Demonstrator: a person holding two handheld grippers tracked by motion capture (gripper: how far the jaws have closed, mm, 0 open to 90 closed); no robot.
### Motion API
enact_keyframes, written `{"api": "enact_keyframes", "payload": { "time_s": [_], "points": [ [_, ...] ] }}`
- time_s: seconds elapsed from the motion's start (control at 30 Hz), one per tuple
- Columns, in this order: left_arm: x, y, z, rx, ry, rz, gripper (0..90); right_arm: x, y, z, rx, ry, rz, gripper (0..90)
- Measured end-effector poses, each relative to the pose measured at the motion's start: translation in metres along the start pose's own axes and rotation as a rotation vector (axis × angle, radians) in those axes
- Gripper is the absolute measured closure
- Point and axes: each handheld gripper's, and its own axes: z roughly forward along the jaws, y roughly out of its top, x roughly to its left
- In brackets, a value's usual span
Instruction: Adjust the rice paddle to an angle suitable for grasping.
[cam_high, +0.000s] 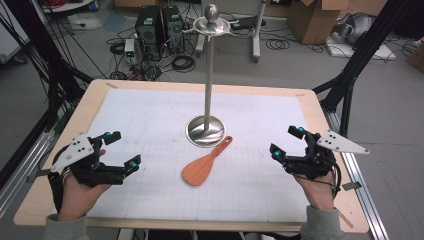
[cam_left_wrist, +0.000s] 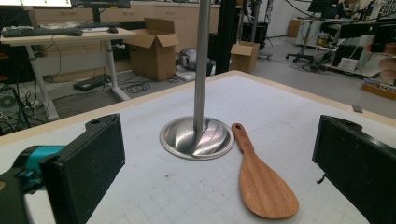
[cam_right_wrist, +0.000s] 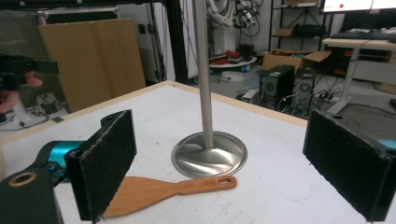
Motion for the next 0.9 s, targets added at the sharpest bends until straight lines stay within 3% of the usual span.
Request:
{"api": "enact_keyframes", "payload": {
  "time_s": [0.27,0.43,0.57,0.6,0.73,0.9],
  "points": [
    [-0.001,-0.001,0.001,0.007,0.000,-0.004,2.7,0.001,-0.002,0.002,0.005,0.017,0.000,8.5],
    [0.000,-0.005,0.001,0.018,0.006,-0.005,2.7,0.002,-0.003,0.008,0.022,0.047,-0.015,15.2],
    [0.001,-0.007,-0.001,0.024,0.014,-0.010,2.7,0.004,-0.004,0.015,0.045,0.070,-0.022,22.4],
    [0.001,-0.007,-0.002,0.024,0.015,-0.010,2.7,0.005,-0.005,0.019,0.059,0.080,-0.037,28.0],
    [0.000,-0.009,-0.005,0.032,0.023,-0.011,2.7,0.006,-0.009,0.027,0.102,0.064,-0.068,37.6],
    [-0.001,-0.011,-0.008,0.040,0.027,-0.012,2.7,0.008,-0.013,0.038,0.120,0.070,-0.080,46.1]
  ]
}}
